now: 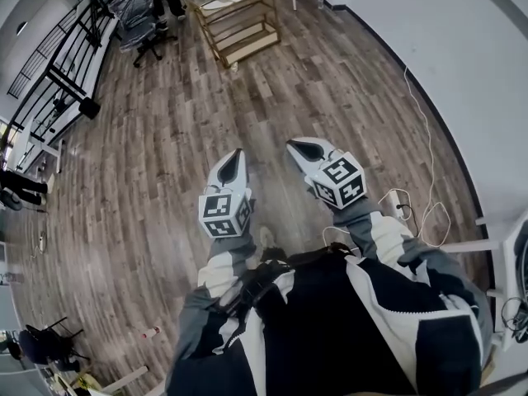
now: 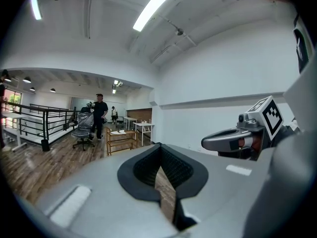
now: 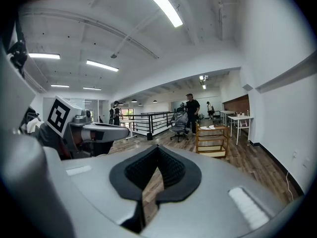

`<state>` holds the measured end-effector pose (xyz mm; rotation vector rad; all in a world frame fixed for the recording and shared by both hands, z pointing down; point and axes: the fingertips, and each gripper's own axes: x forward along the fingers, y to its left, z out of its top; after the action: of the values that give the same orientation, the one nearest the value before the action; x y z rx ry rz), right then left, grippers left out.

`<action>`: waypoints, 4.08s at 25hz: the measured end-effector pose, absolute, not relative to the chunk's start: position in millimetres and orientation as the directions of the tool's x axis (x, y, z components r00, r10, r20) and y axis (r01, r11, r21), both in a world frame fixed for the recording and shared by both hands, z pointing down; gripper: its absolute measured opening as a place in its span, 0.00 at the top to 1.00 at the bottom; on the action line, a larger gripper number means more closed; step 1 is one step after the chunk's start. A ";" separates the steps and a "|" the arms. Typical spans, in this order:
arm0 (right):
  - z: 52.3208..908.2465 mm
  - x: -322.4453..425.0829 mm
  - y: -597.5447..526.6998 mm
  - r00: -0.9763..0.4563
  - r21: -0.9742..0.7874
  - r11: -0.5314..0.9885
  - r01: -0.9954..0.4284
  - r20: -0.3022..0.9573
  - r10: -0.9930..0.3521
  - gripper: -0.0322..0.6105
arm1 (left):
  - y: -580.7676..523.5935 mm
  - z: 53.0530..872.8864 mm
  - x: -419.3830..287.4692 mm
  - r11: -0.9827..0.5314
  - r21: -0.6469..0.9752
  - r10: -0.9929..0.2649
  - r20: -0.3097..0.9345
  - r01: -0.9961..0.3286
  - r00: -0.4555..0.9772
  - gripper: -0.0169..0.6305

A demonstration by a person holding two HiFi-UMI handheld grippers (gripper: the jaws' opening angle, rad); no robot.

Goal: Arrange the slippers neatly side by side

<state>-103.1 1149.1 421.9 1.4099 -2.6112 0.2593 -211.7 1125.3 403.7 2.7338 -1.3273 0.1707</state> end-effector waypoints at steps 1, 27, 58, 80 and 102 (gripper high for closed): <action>422.9 -103.4 1141.6 -0.536 -0.075 0.534 -0.842 0.226 -0.813 0.94 | 1116.3 405.2 -212.4 -0.619 0.042 -0.773 0.144 -0.784 0.618 0.95; 427.9 -157.4 921.5 -0.383 -0.035 0.390 -0.920 0.286 -0.878 0.94 | 874.9 421.6 -259.2 -0.745 0.131 -0.642 0.127 -0.654 0.756 0.95; 440.4 -13.5 678.4 -0.532 -0.077 0.532 -0.843 0.262 -0.805 0.94 | 635.8 425.7 -106.0 -0.686 0.082 -0.707 0.155 -0.722 0.690 0.95; 460.0 31.4 546.3 -0.534 -0.097 0.529 -0.843 0.270 -0.801 0.94 | 497.0 443.1 -50.6 -0.713 0.090 -0.673 0.190 -0.695 0.715 0.95; 439.9 -45.9 360.3 -0.488 -0.047 0.494 -0.868 0.259 -0.834 0.94 | 318.2 433.5 -115.8 -0.758 0.091 -0.631 0.149 -0.646 0.761 0.95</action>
<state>-45.9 360.3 439.9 1.4648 -2.5355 0.2536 -115.8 318.2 433.5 2.8184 -1.0271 0.1652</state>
